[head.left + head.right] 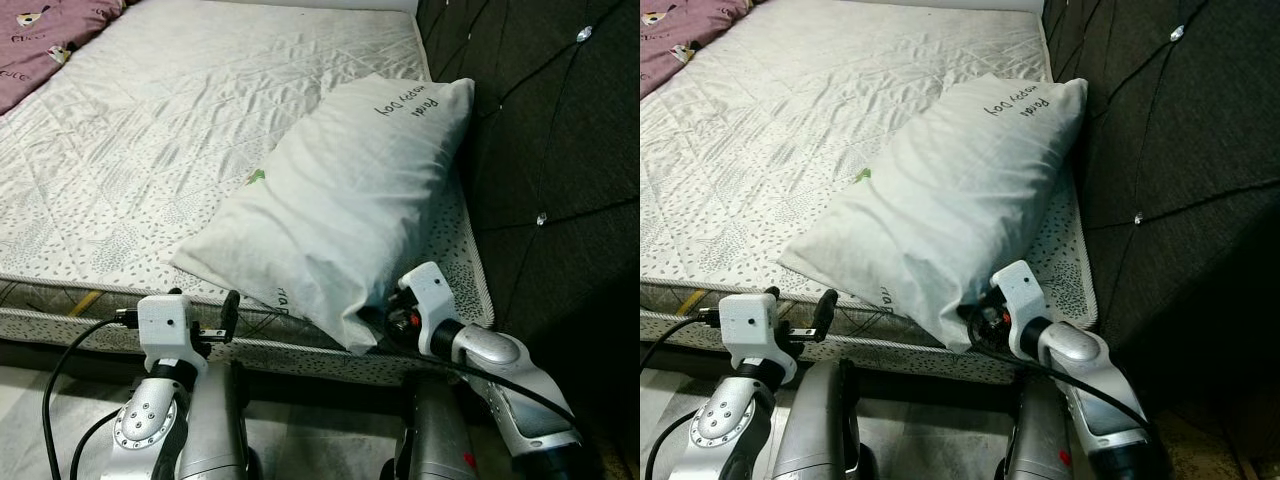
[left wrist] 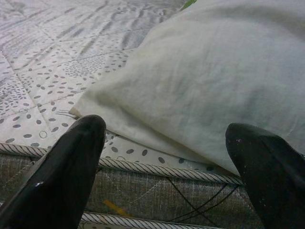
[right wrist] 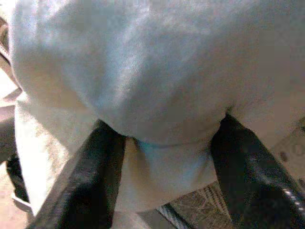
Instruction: Clean up the room
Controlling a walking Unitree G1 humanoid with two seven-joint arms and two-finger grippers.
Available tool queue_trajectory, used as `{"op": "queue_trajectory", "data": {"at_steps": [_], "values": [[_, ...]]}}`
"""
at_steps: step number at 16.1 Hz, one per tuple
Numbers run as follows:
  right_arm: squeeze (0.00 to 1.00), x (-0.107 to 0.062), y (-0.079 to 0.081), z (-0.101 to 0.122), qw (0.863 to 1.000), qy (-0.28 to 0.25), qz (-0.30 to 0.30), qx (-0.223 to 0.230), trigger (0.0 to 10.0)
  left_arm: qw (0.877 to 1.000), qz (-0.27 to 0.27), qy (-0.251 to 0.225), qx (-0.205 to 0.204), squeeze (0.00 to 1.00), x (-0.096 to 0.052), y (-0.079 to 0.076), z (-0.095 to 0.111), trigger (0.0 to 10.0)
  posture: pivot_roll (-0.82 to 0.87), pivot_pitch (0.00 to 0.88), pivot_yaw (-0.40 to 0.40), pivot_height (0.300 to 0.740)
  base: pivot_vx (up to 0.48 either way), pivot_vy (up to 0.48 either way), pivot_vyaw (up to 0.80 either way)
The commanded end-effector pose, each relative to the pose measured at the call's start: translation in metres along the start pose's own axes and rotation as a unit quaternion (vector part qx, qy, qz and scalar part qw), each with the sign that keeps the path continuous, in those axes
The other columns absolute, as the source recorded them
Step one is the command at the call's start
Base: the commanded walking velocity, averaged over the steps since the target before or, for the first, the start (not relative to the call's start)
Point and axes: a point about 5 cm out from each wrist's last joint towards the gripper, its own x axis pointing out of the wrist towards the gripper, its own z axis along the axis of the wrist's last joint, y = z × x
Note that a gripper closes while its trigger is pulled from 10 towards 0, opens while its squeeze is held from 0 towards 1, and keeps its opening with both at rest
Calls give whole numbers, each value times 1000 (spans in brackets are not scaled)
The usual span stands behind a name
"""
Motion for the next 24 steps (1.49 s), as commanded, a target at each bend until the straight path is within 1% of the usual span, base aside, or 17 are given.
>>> {"op": "queue_trajectory", "data": {"at_steps": [1, 2, 3, 5, 6, 9, 12, 13, 14, 15, 16, 17, 18, 20, 22, 23, 24], "values": [[0, 1, 9, 1, 1000, 2, 20, 19, 0, 1000, -7, 2, 3, 0, -1, -2, 1, 10000, 15, 103, -13, 511, 0, 0, 0], [0, 2, 11, 4, 999, -4, 21, 35, 0, 1000, -7, 3, 4, 0, -1, -1, 0, 10000, 15, 103, -13, 511, 0, 0, 0], [0, 7, 13, 12, 997, -30, 8, 69, 0, 1000, -6, 4, 4, 0, -1, -1, 0, 10000, 15, 102, -13, 511, 0, 0, 0], [0, 10, 14, 16, 996, -42, -3, 83, 0, 1000, -5, 3, 4, 0, 0, -1, 0, 10000, 15, 102, -13, 511, 0, 0, 0], [0, 15, 18, 19, 993, -49, -13, 102, 0, 1000, -6, 1, 5, 0, 0, -1, 1, 10000, 15, 102, -13, 511, 0, 0, 0], [0, 17, 21, 18, 993, -44, -25, 111, 0, 1000, -3, 0, 5, 0, 1, -1, 1, 10000, 21, 100, -18, 511, 0, 0, 0], [0, 18, 16, 15, 991, -39, -51, 118, 0, 1000, -2, -1, 6, 0, 2, -1, 2, 10000, 20, 104, -16, 511, 0, 0, 0], [0, 17, 13, 17, 992, -41, -52, 109, 0, 1000, -2, -2, 7, 0, 3, -1, 2, 10000, 20, 104, -15, 511, 0, 0, 0], [0, 17, 5, 19, 992, -45, -66, 102, 0, 1000, -2, -3, 7, 0, 4, -1, 3, 10000, 20, 105, -13, 511, 0, 0, 0], [0, 15, -7, 22, 990, -48, -88, 103, 0, 1000, -2, -3, 7, 0, 5, -1, 3, 10000, 20, 104, -13, 511, 0, 0, 0], [0, 12, -27, 26, 987, -52, -118, 92, 0, 1000, -1, -3, 7, 0, 5, -1, 3, 10000, 19, 104, -13, 511, 0, 0, 0], [0, 10, -35, 28, 987, -55, -130, 82, 0, 1000, -1, -3, 7, 0, 5, -1, 3, 10000, 19, 104, -13, 511, 0, 0, 0], [0, 9, -40, 29, 986, -55, -138, 77, 0, 1000, -2, -2, 7, 0, 5, -1, 3, 10000, 19, 103, -13, 511, 0, 0, 0], [0, 4, -62, 31, 981, -56, -176, 57, 0, 1000, -1, -3, 7, 0, 6, 0, 3, 10000, 20, 102, -14, 511, 0, 0, 0], [0, -1, -79, 35, 975, -62, -210, 47, 0, 1000, 1, -4, 8, 0, 7, 1, 4, 10000, 21, 101, -14, 511, 0, 0, 0], [0, -8, -97, 43, 964, -75, -252, 38, 0, 1000, 1, -6, 9, 0, 7, 1, 4, 10000, 22, 101, -13, 511, 0, 0, 0], [0, -10, -103, 47, 959, -81, -268, 35, 0, 1000, 1, -6, 9, 0, 7, 1, 5, 10000, 22, 101, -13, 511, 0, 0, 0]]}}
